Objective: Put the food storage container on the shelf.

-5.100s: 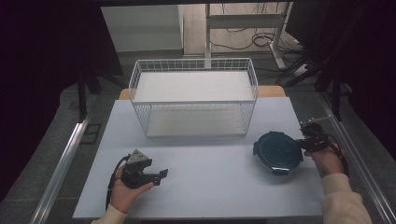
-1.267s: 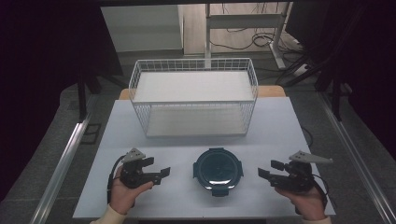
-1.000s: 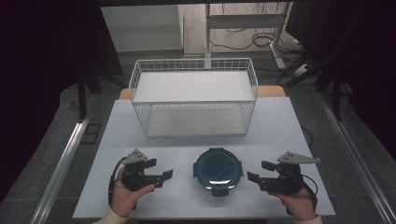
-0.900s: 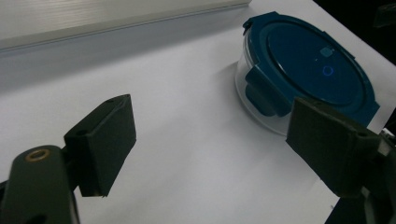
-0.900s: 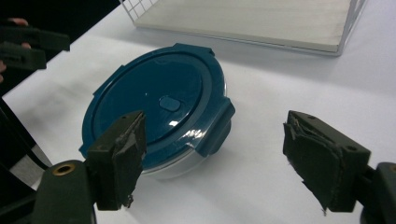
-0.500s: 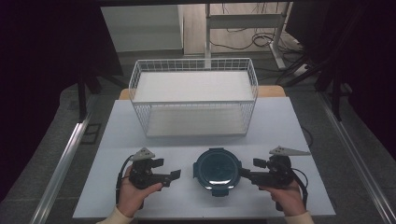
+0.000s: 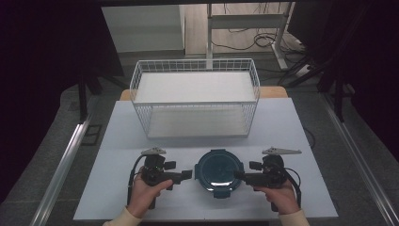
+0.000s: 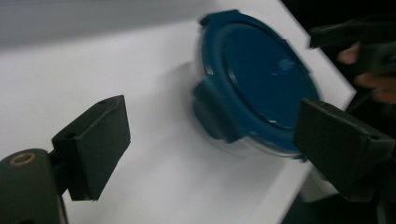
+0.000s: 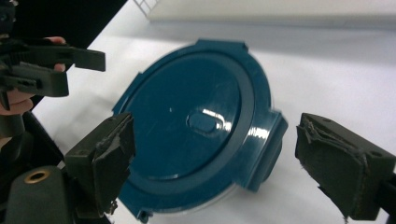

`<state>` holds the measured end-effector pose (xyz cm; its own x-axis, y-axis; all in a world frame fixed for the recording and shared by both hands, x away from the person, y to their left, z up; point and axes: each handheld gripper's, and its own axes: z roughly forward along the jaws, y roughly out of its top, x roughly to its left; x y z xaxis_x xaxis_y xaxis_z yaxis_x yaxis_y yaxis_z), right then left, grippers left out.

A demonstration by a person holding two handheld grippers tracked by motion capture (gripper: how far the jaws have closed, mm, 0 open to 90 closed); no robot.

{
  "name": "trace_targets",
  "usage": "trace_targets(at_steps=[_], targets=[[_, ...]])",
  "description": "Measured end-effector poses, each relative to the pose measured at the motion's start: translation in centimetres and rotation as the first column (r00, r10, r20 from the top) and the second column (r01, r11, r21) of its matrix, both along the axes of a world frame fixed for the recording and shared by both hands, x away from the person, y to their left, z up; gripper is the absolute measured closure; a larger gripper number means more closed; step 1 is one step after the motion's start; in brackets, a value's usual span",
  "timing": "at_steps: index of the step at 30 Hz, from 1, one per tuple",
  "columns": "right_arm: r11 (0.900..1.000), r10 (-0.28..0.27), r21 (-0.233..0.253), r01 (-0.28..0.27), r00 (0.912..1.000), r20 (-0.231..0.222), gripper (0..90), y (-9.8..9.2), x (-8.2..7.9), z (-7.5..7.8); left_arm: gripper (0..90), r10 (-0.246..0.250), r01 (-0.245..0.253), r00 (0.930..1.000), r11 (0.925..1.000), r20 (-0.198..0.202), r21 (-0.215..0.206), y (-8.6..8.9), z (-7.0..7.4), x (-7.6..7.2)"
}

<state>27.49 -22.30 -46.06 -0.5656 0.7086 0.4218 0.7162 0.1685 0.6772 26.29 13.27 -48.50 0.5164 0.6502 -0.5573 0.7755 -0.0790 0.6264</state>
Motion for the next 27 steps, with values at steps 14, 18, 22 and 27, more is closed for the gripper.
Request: trace_targets(at_steps=[14, 18, 22, 27], targets=[[0.998, -0.018, 0.051, 0.026, 0.9902, -0.138, 8.9, 0.3, 1.7, -2.3, 10.6, -0.037, 0.031, 0.9931, 0.9978, -0.111, -0.058, -2.2, -2.2, 1.7], [0.996, -0.011, 0.083, 0.026, 0.9837, -0.179, 9.8, 0.7, 2.2, -3.1, 11.2, -0.050, 0.039, 0.9891, 0.9961, -0.139, -0.079, -2.7, -2.8, 2.2], [0.996, -0.013, 0.079, 0.029, 0.9803, -0.197, 10.9, 1.0, 2.2, -3.4, 12.5, -0.060, 0.048, 0.9856, 0.9955, -0.158, -0.082, -3.1, -3.2, 2.3], [0.995, -0.019, 0.088, 0.040, 0.9742, -0.225, 13.9, 0.9, 2.1, -3.7, 15.5, -0.087, 0.067, 0.9811, 0.9909, -0.173, -0.117, -3.6, -3.5, 2.3]])
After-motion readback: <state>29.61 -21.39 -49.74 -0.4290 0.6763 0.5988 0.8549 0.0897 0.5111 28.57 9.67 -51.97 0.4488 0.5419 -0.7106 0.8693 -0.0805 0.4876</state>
